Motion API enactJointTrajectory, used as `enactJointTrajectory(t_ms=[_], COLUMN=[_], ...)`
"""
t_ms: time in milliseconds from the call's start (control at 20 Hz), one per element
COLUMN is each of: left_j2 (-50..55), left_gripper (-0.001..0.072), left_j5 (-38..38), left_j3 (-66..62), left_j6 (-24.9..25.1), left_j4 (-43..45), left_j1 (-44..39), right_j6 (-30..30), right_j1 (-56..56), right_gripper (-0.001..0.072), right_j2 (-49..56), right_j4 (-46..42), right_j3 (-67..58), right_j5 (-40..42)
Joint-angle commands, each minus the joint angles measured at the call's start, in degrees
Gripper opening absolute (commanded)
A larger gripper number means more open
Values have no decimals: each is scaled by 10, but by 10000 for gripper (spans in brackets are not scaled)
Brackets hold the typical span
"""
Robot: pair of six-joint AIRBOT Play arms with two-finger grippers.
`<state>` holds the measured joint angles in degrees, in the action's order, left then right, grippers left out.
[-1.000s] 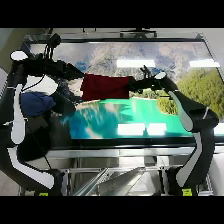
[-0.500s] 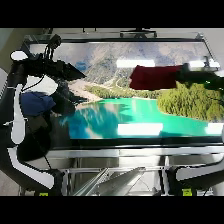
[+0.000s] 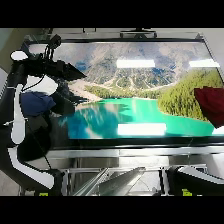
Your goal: Fold the shirts.
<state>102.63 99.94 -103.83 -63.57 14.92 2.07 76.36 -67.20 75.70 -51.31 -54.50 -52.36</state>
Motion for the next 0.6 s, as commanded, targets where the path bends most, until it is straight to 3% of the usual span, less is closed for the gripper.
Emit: enactJointTrajectory(t_ms=[0, 300, 400, 450, 550], left_j2=[0, 2, 2, 2, 1], left_gripper=[14, 14, 14, 14, 7], left_j5=[0, -2, -14, -18, -26], left_j3=[0, 0, 0, 0, 0], left_j6=[0, 1, 0, 0, -4], left_j4=[1, 5, 5, 5, 5], left_j1=[-9, -45, -50, -50, -43], right_j6=[-37, -46, -46, -45, -12], right_j1=[-43, -43, -43, -43, -46], right_gripper=[25, 46, 459, 517, 513], right_j2=[37, 51, 49, 46, 30], right_j4=[-21, -14, -16, -16, -23], right_j3=[18, 17, 12, 7, -6], right_j5=[-16, 20, 4, -21, -65])
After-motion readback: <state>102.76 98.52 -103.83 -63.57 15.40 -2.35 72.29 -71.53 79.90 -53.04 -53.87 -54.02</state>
